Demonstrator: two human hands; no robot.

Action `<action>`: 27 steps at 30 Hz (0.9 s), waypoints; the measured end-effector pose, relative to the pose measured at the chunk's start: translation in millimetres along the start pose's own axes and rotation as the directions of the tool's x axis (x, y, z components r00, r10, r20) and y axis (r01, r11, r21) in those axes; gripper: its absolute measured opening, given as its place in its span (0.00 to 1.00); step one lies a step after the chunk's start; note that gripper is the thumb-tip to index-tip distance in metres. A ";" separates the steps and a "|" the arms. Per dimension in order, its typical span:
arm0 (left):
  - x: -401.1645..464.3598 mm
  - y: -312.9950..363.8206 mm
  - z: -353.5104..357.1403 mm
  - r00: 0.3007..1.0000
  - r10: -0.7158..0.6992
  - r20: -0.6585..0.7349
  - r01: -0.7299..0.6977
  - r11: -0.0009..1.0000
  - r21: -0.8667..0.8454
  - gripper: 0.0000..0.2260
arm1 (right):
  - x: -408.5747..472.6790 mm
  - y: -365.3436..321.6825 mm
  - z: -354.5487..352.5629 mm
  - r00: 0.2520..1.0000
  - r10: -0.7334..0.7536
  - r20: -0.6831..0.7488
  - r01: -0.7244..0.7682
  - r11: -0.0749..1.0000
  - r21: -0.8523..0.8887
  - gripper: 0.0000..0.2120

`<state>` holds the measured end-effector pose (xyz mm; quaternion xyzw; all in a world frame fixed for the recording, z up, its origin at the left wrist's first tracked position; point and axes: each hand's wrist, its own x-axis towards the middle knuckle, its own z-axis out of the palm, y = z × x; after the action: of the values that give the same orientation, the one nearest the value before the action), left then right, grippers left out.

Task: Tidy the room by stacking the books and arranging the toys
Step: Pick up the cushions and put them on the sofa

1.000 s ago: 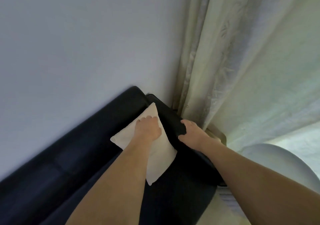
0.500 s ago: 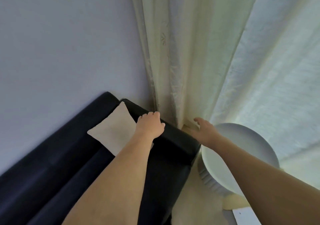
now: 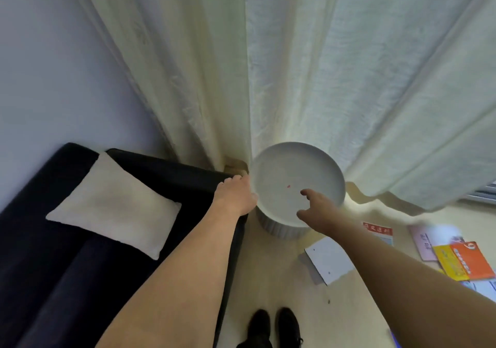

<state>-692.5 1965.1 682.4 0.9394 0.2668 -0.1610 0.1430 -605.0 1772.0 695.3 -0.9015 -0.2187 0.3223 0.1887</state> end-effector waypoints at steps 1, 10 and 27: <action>1.7 2.2 5.4 1.000 -0.001 0.017 0.001 1.000 -0.008 0.23 | -3.5 3.5 0.3 1.000 0.010 0.000 -0.010 1.000 0.013 0.30; -11.6 80.3 57.4 0.976 0.122 0.179 -0.115 0.992 -0.049 0.17 | -50.5 90.7 -6.2 0.986 0.159 -0.051 -0.148 0.972 0.180 0.30; -98.9 433.6 159.9 0.854 0.432 0.291 -0.479 0.871 0.112 0.22 | -227.4 432.1 -91.6 0.870 0.479 -0.121 -0.387 0.813 0.435 0.28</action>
<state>-571.1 1509.3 654.1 0.9558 -0.0006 -0.2661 0.1248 -584.8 1276.4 666.7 -0.9005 0.0862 0.2900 0.3122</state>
